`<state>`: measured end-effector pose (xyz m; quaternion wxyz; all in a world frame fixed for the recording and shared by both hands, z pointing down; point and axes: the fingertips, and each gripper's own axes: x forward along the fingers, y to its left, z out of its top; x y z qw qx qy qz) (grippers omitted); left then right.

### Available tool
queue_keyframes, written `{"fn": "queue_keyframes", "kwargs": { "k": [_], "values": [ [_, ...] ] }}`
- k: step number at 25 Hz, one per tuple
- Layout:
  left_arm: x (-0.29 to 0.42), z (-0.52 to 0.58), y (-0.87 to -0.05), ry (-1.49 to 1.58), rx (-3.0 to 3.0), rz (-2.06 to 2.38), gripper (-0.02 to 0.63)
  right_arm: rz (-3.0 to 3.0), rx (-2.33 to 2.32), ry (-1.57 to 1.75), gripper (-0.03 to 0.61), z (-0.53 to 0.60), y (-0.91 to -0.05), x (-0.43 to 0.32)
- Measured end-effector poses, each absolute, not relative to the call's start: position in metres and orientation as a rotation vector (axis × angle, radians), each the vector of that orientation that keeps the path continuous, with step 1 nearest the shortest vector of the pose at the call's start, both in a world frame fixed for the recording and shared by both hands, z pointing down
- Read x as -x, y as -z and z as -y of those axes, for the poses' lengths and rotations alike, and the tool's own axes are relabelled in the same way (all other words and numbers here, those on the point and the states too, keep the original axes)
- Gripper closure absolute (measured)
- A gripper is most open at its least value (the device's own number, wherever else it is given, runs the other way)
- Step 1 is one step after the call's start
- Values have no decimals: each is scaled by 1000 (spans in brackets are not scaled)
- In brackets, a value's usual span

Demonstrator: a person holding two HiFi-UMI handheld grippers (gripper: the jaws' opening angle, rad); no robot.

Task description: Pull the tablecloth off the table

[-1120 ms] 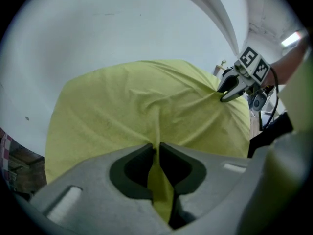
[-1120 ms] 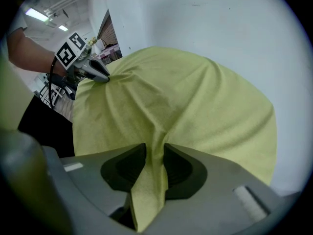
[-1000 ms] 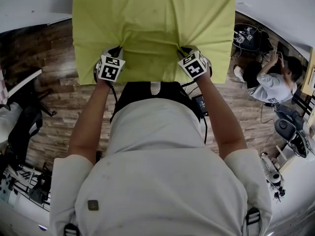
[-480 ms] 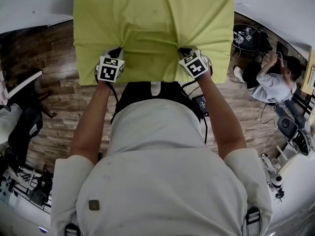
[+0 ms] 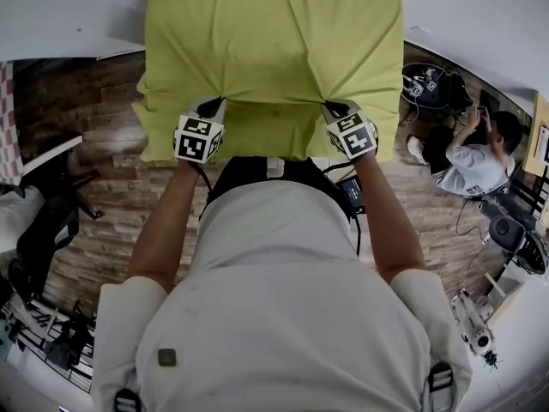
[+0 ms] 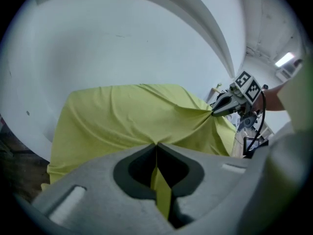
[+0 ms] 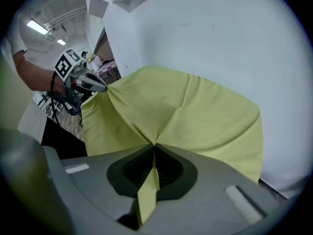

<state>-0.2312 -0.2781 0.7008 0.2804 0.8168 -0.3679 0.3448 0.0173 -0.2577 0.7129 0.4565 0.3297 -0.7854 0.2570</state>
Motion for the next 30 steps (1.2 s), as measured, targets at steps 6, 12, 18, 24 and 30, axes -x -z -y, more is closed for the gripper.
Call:
{"fn": "queue_keyframes", "kwargs": {
  "k": [6, 12, 18, 24, 30],
  "values": [
    [226, 282, -667, -879, -2245, 989, 614, 1974, -898, -629, 563, 260, -681, -19],
    [225, 290, -619, -781, -2333, 999, 612, 2023, -1007, -593, 563, 270, -641, -16],
    [227, 303, -574, -708, -2441, 1011, 612, 2077, -1119, -534, 563, 278, -598, -13],
    [228, 314, -528, -616, -2537, 1020, 612, 2130, -1254, -478, 563, 288, -549, -12],
    [225, 324, -482, -507, -2597, 1024, 612, 2206, -1303, -342, 563, 295, -494, 0]
  ]
}}
